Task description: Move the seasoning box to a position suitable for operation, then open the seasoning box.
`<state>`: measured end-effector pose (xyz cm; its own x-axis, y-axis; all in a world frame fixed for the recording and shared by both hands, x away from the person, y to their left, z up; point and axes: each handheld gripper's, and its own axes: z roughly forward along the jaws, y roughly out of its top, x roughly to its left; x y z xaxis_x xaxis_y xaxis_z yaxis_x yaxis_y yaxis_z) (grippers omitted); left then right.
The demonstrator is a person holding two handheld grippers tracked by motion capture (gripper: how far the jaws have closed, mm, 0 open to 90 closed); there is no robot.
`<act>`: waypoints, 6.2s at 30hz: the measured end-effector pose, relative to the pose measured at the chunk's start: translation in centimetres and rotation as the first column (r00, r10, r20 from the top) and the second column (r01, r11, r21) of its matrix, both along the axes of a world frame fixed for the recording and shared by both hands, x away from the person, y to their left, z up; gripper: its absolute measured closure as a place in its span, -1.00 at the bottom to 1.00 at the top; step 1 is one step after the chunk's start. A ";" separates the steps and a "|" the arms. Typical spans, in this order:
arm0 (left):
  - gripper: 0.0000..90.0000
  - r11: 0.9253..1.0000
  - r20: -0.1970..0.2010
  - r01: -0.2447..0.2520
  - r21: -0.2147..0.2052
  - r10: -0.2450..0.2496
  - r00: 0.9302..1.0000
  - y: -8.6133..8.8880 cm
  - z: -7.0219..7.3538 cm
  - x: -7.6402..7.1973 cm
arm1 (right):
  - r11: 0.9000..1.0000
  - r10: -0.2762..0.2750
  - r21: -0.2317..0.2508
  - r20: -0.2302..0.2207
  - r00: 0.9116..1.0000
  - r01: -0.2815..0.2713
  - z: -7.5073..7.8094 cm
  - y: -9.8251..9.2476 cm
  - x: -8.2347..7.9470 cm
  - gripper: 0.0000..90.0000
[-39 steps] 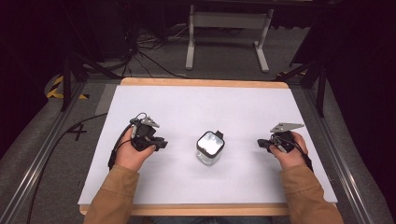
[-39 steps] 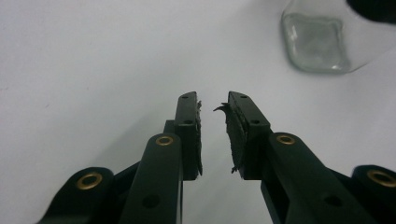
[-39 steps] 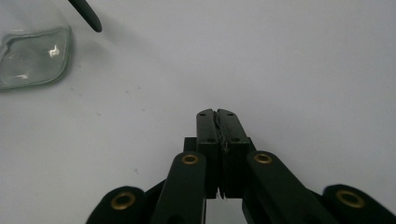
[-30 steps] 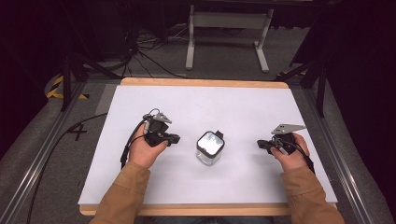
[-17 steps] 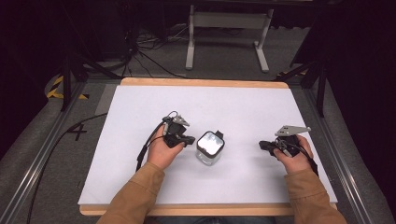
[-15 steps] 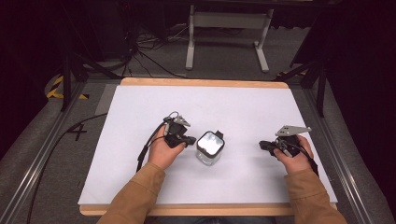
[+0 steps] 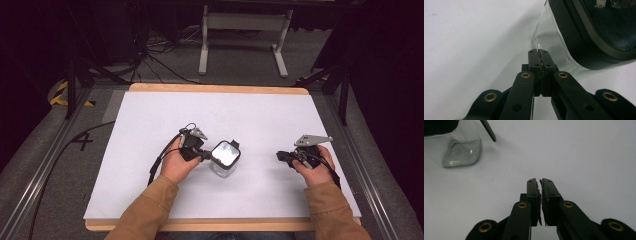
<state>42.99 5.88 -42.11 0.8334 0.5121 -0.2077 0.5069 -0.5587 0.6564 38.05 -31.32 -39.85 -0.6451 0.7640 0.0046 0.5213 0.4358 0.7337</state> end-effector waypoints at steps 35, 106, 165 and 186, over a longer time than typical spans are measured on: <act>1.00 0.988 -0.035 0.120 0.093 -0.117 0.993 -2.0 0.6 -3.0 | 0.999 0.038 -0.002 0.007 0.999 -0.038 0.3 1.0 0.3 0.89; 0.94 0.982 0.022 0.127 -0.137 -0.125 0.992 -4.8 5.6 2.3 | 1.000 0.023 0.018 0.023 0.999 -0.024 0.5 -1.6 -4.4 0.79; 1.00 0.990 0.004 0.065 -0.127 -0.065 0.998 -2.8 4.9 2.1 | 0.959 0.190 0.162 0.248 0.950 -0.234 3.5 8.8 -3.1 0.99; 1.00 0.973 0.080 0.147 -0.177 -0.135 0.988 -1.8 5.6 -6.0 | 0.949 0.231 0.154 0.252 0.940 -0.275 4.0 9.0 -2.7 0.98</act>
